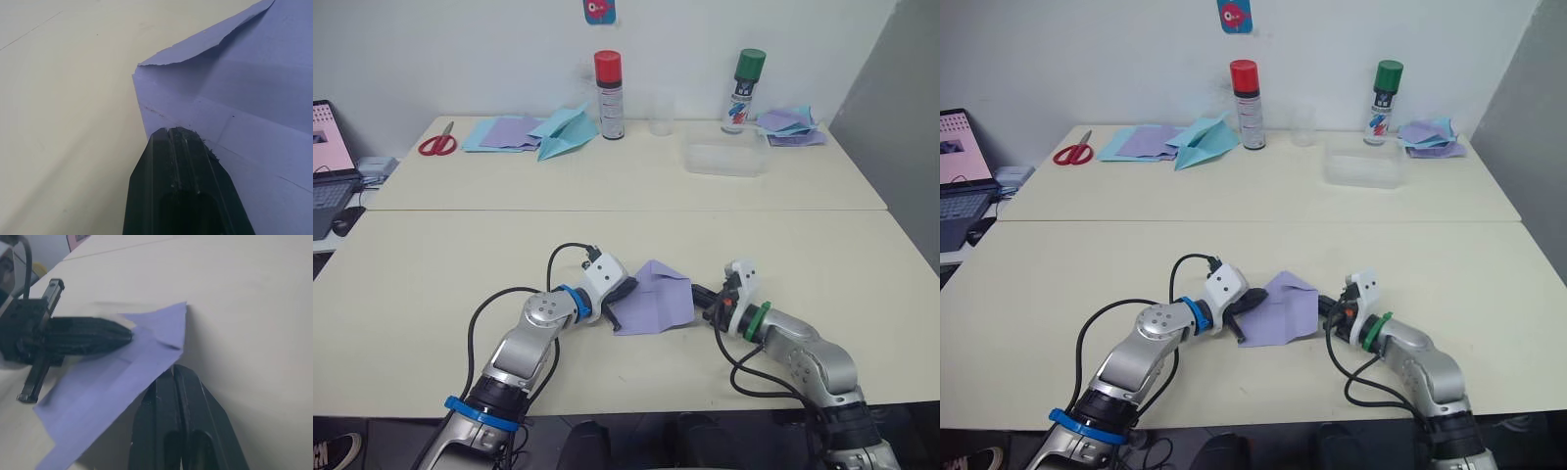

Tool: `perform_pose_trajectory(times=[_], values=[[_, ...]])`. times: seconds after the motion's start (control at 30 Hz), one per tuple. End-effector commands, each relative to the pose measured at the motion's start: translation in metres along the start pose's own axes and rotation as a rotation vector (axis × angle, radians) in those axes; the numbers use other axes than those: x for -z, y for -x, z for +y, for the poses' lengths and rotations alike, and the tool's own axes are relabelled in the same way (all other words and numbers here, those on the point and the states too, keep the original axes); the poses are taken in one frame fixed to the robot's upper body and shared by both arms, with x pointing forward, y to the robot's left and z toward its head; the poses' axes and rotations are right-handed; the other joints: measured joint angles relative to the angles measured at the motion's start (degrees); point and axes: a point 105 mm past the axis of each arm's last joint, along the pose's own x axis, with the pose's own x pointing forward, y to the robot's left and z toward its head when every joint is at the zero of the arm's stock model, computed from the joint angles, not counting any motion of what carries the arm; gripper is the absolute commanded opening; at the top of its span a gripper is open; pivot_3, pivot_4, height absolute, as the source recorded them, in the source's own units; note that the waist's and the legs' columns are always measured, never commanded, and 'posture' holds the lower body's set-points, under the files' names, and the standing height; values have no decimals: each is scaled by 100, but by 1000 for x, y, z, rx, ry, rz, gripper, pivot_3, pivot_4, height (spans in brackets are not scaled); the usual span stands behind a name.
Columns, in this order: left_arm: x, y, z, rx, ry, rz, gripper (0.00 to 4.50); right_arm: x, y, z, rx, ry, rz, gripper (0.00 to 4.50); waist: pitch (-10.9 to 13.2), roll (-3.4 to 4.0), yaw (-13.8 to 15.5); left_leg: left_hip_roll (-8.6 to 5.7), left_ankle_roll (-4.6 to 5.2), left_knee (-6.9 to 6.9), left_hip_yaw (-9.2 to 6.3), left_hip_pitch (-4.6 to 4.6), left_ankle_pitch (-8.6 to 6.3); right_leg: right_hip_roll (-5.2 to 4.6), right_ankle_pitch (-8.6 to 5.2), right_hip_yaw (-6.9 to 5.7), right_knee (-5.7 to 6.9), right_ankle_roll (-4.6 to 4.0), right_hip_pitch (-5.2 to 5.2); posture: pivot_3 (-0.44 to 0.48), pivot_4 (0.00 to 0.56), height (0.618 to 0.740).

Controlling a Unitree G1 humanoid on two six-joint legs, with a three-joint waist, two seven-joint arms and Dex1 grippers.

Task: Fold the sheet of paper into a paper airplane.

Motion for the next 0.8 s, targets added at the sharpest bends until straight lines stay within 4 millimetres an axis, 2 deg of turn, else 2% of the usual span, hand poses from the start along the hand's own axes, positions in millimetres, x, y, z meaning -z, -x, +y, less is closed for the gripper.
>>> perform_pose_trajectory(times=[0.03,0.13,0.27,0.43,0.8], values=[[30,0,-8,32,40,117,0,-16,-9,10,-33,21,-37,47,1,1,4,0,0,-1,0,-1,0,1,-1,-3,0,-2,0,0,150,740],[27,-2,-5,29,77,106,0,-17,-12,12,-41,23,-36,47,1,2,7,0,0,-2,2,-3,0,2,-2,-8,0,-4,0,0,150,740],[15,-5,5,-8,231,65,0,-20,-14,13,-41,31,-39,47,4,3,15,-3,0,3,4,-9,0,1,-2,-9,0,-3,0,0,150,740],[16,-3,9,2,363,86,0,-20,-19,17,-43,32,-44,47,4,3,8,-8,0,7,2,-8,0,2,1,-7,1,2,1,0,150,740],[6,-1,13,33,327,88,0,-20,-28,19,-40,58,-44,47,5,4,4,-2,0,4,1,-7,0,4,1,-9,3,1,-1,0,150,740]])
